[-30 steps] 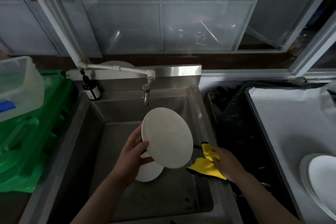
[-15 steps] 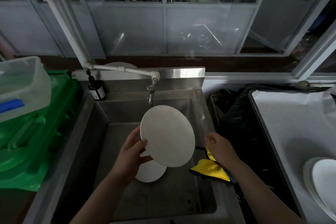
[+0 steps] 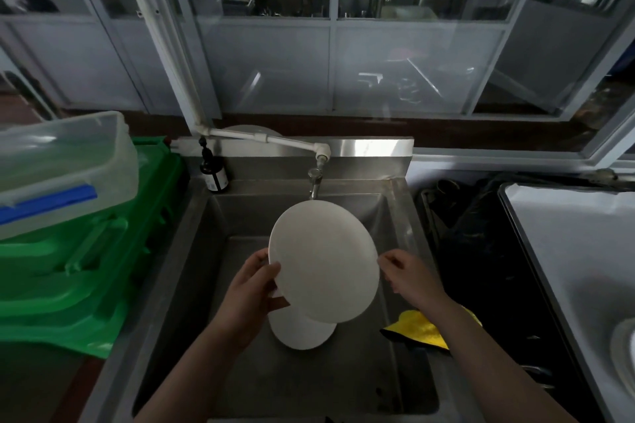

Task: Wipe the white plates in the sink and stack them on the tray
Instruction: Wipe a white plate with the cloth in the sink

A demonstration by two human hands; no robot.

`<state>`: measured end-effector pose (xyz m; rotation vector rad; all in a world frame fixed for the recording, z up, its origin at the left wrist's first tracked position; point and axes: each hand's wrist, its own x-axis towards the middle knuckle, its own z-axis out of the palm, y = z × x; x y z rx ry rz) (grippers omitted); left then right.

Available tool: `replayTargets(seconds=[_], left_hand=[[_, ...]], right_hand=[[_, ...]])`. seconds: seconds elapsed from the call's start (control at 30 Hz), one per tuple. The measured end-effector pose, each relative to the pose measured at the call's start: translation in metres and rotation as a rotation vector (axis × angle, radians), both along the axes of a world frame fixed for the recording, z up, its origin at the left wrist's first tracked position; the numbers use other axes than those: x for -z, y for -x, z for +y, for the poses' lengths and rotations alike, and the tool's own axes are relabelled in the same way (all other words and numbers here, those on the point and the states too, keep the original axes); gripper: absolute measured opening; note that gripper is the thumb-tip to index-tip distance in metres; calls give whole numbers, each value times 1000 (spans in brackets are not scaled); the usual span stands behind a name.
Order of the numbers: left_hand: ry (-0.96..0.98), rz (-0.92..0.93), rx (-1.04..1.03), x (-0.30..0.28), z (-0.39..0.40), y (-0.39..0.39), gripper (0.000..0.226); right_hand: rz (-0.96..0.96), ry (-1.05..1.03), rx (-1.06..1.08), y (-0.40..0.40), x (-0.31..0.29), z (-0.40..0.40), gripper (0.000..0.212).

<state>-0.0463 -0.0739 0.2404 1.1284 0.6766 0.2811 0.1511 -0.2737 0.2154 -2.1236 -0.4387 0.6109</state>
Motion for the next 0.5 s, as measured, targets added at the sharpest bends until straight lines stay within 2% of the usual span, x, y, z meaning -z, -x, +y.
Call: replayTargets(seconds=[0.13,0.23,0.37,0.5], left_hand=[[8,-21,0,-3,8,7,19],[12,-59,5,-6,12,11,11],[-14,-53,5,-9,21,15,14],[-61,-12,28,-9,29,15,17]], right_hand=[[68,-37,8,8,-6,11,17],[153,-63,17,11,-9,16,11],[221,-70,35,9,-12,18,9],[327,-179,138,13,-15,21,14]])
